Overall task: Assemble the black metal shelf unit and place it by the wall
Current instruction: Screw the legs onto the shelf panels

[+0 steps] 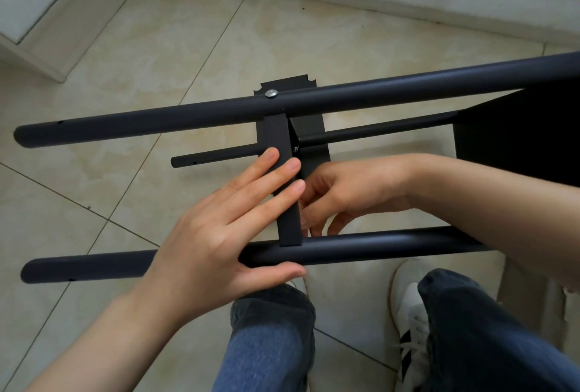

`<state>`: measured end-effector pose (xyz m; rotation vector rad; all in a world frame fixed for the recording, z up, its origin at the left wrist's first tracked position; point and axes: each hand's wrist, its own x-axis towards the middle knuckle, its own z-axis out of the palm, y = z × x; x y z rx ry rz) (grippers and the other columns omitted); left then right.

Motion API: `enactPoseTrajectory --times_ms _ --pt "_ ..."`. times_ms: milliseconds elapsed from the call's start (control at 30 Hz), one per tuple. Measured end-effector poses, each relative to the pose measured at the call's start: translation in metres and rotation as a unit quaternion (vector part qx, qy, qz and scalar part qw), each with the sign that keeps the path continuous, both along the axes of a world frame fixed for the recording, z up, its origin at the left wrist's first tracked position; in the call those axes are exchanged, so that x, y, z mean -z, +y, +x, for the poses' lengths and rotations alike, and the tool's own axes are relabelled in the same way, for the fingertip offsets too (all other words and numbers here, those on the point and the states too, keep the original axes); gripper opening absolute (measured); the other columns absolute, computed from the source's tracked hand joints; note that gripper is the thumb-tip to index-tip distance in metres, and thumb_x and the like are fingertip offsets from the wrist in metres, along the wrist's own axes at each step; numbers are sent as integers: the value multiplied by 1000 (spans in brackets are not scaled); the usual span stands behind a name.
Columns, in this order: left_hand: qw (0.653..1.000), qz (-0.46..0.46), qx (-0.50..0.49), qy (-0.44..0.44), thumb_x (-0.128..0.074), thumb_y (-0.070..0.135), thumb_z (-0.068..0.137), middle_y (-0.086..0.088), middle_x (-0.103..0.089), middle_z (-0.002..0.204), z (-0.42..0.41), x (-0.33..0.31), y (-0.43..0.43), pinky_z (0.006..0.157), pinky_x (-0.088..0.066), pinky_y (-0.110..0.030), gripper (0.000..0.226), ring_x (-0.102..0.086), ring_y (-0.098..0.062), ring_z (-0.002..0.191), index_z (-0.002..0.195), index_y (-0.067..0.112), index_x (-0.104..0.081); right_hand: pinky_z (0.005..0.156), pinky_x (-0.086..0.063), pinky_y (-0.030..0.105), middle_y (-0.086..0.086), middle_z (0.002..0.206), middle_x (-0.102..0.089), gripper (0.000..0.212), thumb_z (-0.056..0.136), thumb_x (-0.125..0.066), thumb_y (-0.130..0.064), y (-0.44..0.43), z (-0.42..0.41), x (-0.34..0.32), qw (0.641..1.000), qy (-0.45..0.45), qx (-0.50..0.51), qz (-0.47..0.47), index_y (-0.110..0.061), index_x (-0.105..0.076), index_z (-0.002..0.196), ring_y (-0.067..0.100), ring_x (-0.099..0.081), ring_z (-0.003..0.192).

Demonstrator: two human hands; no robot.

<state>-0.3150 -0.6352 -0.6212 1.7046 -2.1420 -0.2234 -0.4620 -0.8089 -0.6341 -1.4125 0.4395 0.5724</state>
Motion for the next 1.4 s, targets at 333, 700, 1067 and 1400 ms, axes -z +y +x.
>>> enactPoseTrajectory --times_ms 333,700,1067,1400 --pt "999 -5 -23 -47 -56 62 88 0 -35 161 -2 -2 -2 114 -42 -35 79 -25 -16 152 149 11 -47 76 -52 27 4 88 -73 20 98 -59 -30 8 -15 -35 981 11 -9 -196 -15 -72 98 8 -64 76" --pt "979 -18 -171 107 -60 37 92 9 -61 138 -22 -15 22 104 -47 -25 42 -58 -4 125 128 16 -70 76 -50 40 -4 101 -64 19 95 -57 -35 45 -42 -48 849 -38 -77 -522 -29 -54 113 21 -60 94" --pt "739 130 -435 498 -60 18 99 -11 -76 75 -27 -52 44 81 -59 -31 32 -74 -18 71 76 0 -73 76 -48 38 -7 111 -63 22 99 -51 -36 46 -46 -54 832 -41 -63 -550 -32 -50 121 21 -58 101" --pt "385 40 -379 841 -63 19 82 -20 -71 112 -12 -35 25 82 -61 -37 27 -70 -31 107 104 3 -65 80 -47 37 -11 109 -66 29 100 -52 -34 23 -40 -57 822 -50 -25 -566 -37 -50 129 19 -60 100"
